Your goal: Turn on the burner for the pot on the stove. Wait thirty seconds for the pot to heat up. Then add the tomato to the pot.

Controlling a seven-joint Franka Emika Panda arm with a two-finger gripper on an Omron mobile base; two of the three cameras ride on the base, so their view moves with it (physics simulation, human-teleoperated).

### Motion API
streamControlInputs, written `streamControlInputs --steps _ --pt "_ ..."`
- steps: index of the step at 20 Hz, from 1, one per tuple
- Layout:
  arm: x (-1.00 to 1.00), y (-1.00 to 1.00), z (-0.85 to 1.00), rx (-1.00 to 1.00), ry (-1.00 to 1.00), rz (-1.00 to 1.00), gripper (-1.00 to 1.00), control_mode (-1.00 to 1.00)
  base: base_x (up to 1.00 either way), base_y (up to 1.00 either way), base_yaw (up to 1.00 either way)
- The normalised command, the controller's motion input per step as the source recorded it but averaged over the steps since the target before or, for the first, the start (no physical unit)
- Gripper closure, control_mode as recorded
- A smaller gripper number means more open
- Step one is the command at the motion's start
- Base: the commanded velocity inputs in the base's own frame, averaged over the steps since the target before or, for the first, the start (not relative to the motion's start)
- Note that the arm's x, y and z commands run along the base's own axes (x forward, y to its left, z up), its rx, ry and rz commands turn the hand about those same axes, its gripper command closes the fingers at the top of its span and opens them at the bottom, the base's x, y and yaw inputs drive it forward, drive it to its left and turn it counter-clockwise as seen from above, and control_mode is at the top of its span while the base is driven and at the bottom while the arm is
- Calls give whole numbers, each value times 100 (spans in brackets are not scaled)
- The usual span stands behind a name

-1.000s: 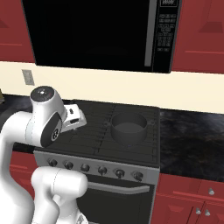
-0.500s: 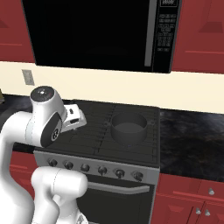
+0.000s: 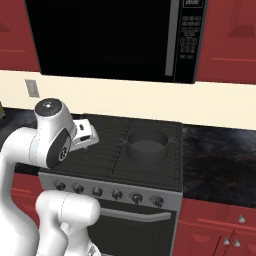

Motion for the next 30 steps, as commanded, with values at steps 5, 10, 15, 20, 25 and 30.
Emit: streamControlInputs --steps 5,10,15,20,25,30 --pt "0 0 0 0 0 0 -100 -100 0 0 0" --pt "0 0 0 0 0 0 -100 -100 0 0 0" --pt "0 0 0 0 0 0 -100 -100 0 0 0" --pt "0 0 0 0 0 0 -100 -100 0 0 0" --pt "0 0 0 0 0 0 -100 -100 0 0 0" --pt "0 0 0 0 0 0 -100 -100 0 0 0"
